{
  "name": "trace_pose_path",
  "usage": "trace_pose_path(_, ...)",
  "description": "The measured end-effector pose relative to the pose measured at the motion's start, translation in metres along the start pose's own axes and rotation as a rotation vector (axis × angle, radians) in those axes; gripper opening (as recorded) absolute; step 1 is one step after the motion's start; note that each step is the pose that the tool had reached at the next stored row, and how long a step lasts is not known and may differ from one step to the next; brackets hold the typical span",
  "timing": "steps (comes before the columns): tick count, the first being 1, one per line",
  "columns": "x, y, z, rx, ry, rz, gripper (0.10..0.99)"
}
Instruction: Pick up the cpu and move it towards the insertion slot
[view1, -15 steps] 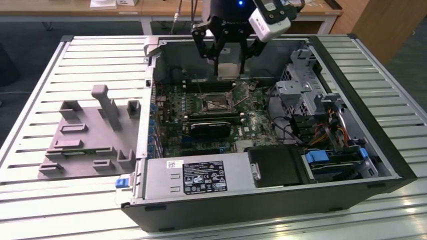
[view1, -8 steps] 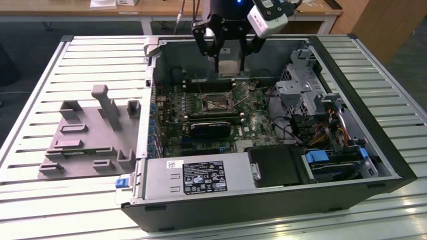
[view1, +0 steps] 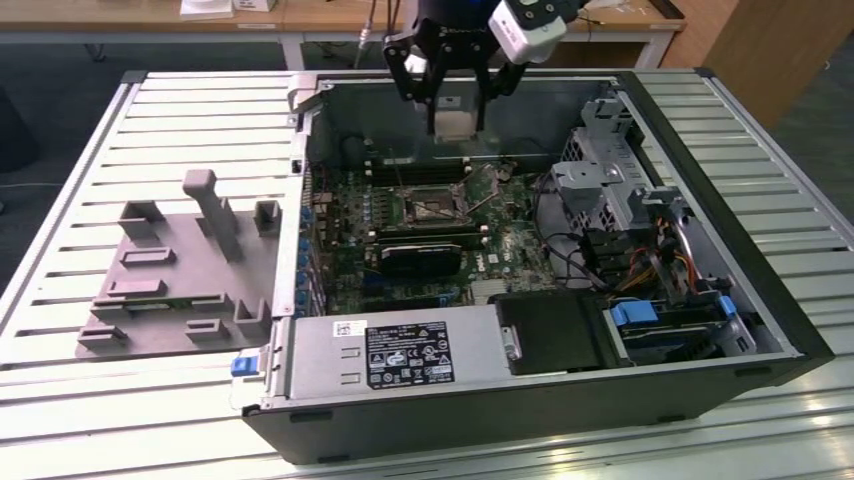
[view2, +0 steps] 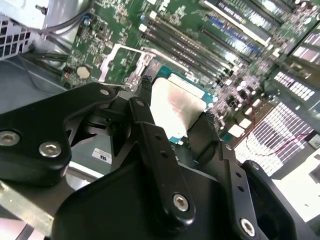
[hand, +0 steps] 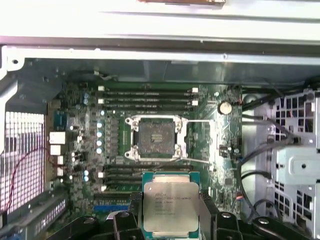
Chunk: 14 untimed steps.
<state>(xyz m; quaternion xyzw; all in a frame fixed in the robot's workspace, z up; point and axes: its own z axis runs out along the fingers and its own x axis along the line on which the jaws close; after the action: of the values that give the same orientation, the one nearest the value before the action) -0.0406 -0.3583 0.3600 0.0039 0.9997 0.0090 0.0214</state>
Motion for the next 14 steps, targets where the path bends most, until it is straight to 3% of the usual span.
trace_pose_path(14,0.0009,0.0313,0.0036,0.0,-0.0003,0.0,0.537)
